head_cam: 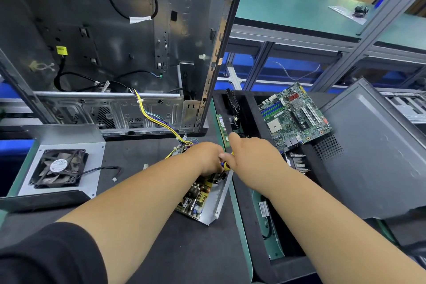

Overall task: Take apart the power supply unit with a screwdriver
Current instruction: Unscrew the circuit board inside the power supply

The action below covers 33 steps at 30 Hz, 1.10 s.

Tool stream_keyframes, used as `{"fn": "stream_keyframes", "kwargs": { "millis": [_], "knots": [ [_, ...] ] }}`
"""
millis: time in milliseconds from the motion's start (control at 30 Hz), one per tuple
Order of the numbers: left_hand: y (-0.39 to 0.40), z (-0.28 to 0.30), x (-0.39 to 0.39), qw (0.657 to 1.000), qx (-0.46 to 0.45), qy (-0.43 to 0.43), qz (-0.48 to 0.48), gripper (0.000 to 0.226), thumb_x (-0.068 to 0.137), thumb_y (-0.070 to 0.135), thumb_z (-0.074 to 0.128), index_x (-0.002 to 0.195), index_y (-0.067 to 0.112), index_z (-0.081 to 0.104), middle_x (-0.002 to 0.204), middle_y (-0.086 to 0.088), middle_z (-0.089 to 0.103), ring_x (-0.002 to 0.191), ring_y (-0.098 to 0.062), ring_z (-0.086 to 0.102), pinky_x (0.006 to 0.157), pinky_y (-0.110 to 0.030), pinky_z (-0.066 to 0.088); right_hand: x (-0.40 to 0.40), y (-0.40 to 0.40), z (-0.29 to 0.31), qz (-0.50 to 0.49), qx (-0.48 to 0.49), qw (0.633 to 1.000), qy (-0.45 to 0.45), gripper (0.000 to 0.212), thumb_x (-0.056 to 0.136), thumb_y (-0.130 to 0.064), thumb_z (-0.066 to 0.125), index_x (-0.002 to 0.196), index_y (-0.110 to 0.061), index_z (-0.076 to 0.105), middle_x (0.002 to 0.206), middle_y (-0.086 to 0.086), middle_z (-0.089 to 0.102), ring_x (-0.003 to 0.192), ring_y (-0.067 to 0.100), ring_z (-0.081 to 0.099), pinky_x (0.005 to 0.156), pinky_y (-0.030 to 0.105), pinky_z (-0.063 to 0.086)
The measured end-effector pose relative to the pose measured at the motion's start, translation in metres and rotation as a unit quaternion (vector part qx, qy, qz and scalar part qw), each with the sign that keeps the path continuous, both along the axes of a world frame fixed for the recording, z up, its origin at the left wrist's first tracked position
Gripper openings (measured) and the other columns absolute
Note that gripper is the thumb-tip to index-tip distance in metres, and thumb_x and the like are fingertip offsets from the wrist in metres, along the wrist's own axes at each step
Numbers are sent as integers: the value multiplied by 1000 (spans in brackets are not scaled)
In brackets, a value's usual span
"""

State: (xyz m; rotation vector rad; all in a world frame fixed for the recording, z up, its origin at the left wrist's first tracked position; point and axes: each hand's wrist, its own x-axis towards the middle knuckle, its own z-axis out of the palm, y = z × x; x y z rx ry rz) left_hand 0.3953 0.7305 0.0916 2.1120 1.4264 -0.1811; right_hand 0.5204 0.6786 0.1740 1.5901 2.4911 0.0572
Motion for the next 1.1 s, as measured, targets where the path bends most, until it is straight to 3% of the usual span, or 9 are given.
{"fn": "stream_keyframes", "kwargs": {
  "millis": [167, 333, 400, 467, 567, 733, 867, 967, 1100],
  "knots": [
    [0, -2, -1, 1000, 1, 0, 18, 24, 89, 22, 57, 67, 23, 48, 69, 0, 50, 71, -25, 48, 65, -30, 40, -7, 5, -4, -26, -95, 993, 66, 24, 101, -26, 51, 93, -15, 31, 83, 8, 54, 77, 30, 51, 61, 38, 37],
    [-1, -5, -1, 999, 19, -14, 36, 34, 85, 25, 62, 57, 30, 43, 63, 10, 44, 69, -23, 46, 63, -28, 37, 2, 9, 12, 7, -170, 979, 112, 19, 89, -4, 60, 88, -22, 53, 102, 2, 53, 96, 25, 51, 84, 40, 46],
    [0, -5, -1, 999, 9, -15, 42, 32, 85, 24, 62, 58, 30, 44, 65, 9, 46, 70, -23, 46, 64, -28, 38, 3, 9, 11, 18, -162, 981, 106, 15, 91, -7, 56, 100, -19, 56, 102, 4, 53, 98, 26, 51, 85, 40, 46],
    [0, -1, 0, 999, -6, -7, 32, 22, 86, 22, 59, 66, 26, 51, 71, 4, 53, 73, -24, 48, 66, -29, 41, 2, 8, 8, 9, -123, 988, 97, 18, 96, -24, 51, 110, -14, 45, 89, 4, 53, 88, 31, 53, 73, 41, 44],
    [0, 3, 1, 1000, -19, 5, 20, 12, 89, 20, 56, 78, 18, 53, 80, -5, 57, 76, -27, 49, 68, -32, 42, -1, 10, 2, 3, -41, 999, -16, 25, 102, -35, 44, 99, -16, 27, 76, 2, 53, 69, 30, 47, 58, 37, 35],
    [-3, 8, -1, 1000, -6, 18, 12, 33, 92, 12, 50, 63, 22, 39, 66, -1, 42, 75, -29, 43, 66, -30, 36, -10, 14, 6, -9, -111, 993, 42, 21, 98, -26, 53, 94, -15, 36, 85, 8, 56, 79, 30, 51, 63, 36, 37],
    [-5, 9, -3, 1000, 15, 20, 2, 25, 90, 8, 51, 66, 13, 45, 72, -5, 50, 77, -29, 47, 66, -31, 39, -8, 8, 14, -14, -145, 981, 131, 11, 90, -23, 67, 91, -19, 56, 98, 3, 60, 94, 23, 54, 77, 35, 44],
    [-5, 10, -2, 999, 20, 32, -16, 11, 91, 9, 50, 83, 13, 57, 91, -11, 59, 84, -31, 52, 71, -33, 43, -8, 6, 14, -1, -163, 979, 124, 2, 93, -16, 62, 94, -17, 64, 110, 3, 59, 107, 24, 52, 93, 39, 45],
    [-5, 8, -2, 1000, 7, 16, 3, 20, 90, 11, 51, 71, 17, 51, 75, -2, 52, 82, -30, 52, 68, -32, 43, -5, 2, 9, 31, -102, 990, 88, 14, 97, -25, 51, 104, -15, 58, 105, 4, 61, 102, 27, 53, 86, 41, 43]
  ]
}}
